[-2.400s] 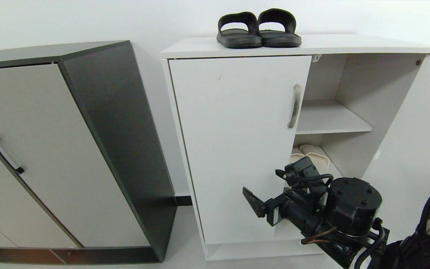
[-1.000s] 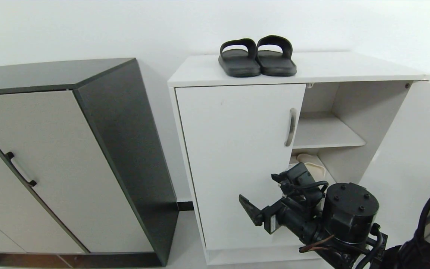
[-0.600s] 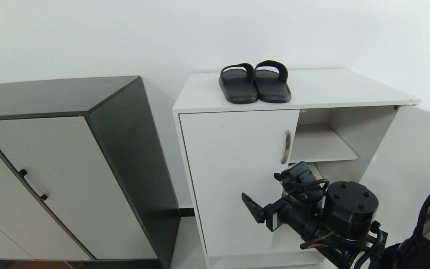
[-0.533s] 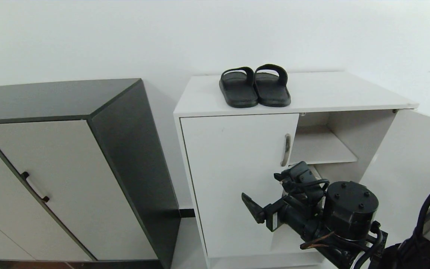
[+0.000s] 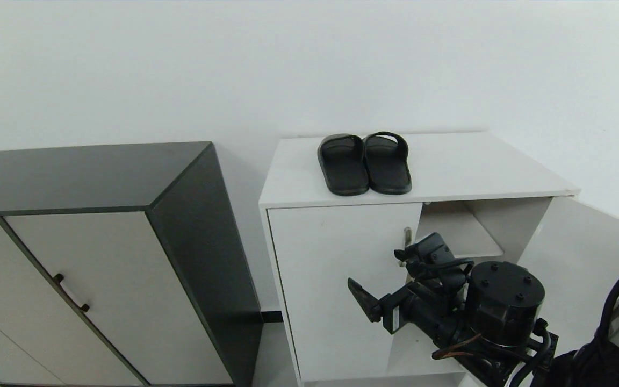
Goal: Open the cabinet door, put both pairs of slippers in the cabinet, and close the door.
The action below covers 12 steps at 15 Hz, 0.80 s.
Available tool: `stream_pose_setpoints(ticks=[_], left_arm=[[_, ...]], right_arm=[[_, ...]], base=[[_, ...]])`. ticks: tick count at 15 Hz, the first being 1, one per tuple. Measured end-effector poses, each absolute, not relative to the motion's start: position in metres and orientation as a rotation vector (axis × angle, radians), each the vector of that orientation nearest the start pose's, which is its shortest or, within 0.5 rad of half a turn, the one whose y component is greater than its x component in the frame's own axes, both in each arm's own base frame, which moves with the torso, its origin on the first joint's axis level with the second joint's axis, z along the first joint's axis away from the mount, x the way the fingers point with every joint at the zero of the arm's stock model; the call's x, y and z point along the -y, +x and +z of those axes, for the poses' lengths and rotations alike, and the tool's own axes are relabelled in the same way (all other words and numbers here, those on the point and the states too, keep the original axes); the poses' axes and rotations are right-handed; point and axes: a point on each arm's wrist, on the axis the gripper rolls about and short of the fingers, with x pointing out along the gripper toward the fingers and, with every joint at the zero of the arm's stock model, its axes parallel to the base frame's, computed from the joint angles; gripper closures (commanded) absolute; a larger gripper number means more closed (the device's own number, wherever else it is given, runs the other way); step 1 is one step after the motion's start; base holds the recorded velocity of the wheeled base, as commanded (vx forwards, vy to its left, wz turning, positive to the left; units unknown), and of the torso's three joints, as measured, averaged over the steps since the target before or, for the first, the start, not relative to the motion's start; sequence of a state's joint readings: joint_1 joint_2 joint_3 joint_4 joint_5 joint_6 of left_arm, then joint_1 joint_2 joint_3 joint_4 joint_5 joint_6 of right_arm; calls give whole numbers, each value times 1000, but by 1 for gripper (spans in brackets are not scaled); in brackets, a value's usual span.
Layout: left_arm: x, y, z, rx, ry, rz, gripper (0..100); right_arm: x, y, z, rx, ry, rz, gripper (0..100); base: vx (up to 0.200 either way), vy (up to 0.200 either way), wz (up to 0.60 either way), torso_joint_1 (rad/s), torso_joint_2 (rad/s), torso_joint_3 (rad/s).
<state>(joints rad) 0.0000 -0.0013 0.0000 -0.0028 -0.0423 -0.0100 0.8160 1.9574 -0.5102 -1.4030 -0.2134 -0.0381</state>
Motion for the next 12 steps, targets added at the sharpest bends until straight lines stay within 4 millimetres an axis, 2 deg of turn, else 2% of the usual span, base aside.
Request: stream_pose_setpoints(ticks=[9, 12], left_arm=[[1, -23, 76, 4, -10, -42, 100], [1, -23, 76, 4, -9, -42, 100]], right_arm=[[-225, 215, 106, -19, -112, 605, 0], [-227, 218, 111, 35, -156, 548, 0]], base=[[0, 0, 0, 237, -537, -306], [0, 0, 0, 71, -149, -82]])
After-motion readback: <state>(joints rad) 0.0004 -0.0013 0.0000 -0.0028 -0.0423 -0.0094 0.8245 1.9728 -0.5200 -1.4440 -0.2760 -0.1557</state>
